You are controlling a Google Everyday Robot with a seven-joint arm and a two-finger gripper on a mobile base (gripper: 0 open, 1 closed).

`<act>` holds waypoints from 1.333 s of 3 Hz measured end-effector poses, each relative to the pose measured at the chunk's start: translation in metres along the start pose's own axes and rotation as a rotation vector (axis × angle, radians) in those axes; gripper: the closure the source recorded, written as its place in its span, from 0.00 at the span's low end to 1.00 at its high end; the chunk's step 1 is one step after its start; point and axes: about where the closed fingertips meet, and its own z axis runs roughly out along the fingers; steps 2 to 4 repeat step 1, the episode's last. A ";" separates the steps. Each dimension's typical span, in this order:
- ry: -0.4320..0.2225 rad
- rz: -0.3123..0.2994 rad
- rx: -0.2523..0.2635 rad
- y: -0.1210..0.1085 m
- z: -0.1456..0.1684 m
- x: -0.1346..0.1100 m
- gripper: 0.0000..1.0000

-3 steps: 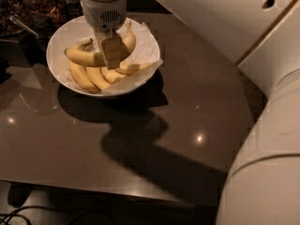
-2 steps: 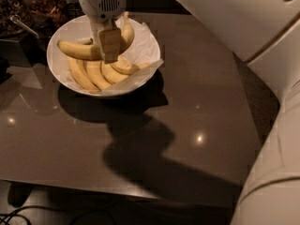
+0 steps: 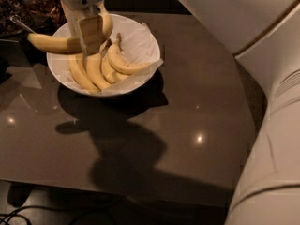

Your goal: Pick banana from white bowl

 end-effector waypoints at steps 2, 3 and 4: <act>-0.008 -0.003 0.028 -0.007 0.000 -0.003 1.00; -0.008 -0.003 0.028 -0.007 0.000 -0.003 1.00; -0.008 -0.003 0.028 -0.007 0.000 -0.003 1.00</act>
Offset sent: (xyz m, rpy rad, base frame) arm 0.0000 0.0000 0.0000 0.0000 0.0000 0.0000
